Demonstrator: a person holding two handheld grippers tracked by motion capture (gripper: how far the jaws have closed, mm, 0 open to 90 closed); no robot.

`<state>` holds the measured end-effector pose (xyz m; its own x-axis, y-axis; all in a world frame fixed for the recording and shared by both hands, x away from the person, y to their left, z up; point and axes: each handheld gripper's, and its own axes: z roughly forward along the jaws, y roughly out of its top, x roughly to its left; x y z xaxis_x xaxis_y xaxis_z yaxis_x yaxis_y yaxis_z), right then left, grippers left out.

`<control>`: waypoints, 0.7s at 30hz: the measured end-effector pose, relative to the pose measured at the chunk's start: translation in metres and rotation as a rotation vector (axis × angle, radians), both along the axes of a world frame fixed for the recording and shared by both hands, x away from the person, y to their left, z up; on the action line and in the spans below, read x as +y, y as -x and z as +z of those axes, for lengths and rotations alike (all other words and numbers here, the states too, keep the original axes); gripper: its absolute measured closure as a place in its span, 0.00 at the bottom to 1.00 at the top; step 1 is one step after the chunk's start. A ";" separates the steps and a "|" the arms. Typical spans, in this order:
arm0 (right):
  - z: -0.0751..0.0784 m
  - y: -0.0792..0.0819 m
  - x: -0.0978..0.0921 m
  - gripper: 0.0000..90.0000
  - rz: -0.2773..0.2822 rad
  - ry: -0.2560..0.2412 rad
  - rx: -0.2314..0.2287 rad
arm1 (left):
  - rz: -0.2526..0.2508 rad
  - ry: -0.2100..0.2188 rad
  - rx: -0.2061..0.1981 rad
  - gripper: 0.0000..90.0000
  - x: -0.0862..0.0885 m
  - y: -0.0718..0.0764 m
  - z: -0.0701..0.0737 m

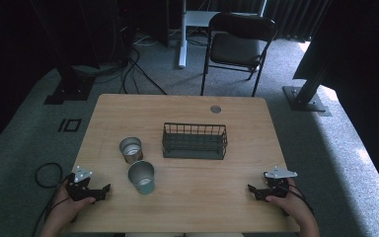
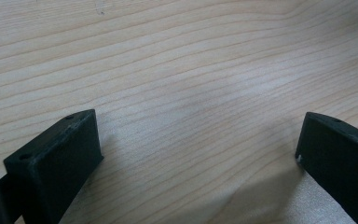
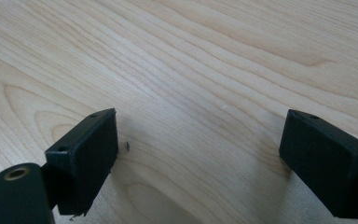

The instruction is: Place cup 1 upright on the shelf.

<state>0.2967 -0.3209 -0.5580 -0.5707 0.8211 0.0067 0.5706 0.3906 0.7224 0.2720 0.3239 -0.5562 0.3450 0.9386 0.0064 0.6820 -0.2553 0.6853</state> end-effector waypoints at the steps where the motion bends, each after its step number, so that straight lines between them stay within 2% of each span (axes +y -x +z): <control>1: 0.000 0.000 0.000 0.12 0.000 0.000 0.000 | 0.000 0.000 0.000 0.01 0.000 0.000 0.000; 21: 0.000 0.000 0.000 0.13 0.007 -0.001 -0.001 | 0.000 -0.001 0.001 0.01 0.000 0.000 0.000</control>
<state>0.2969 -0.3213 -0.5580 -0.5761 0.8173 0.0072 0.5673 0.3935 0.7234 0.2720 0.3239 -0.5562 0.3454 0.9384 0.0071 0.6825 -0.2564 0.6844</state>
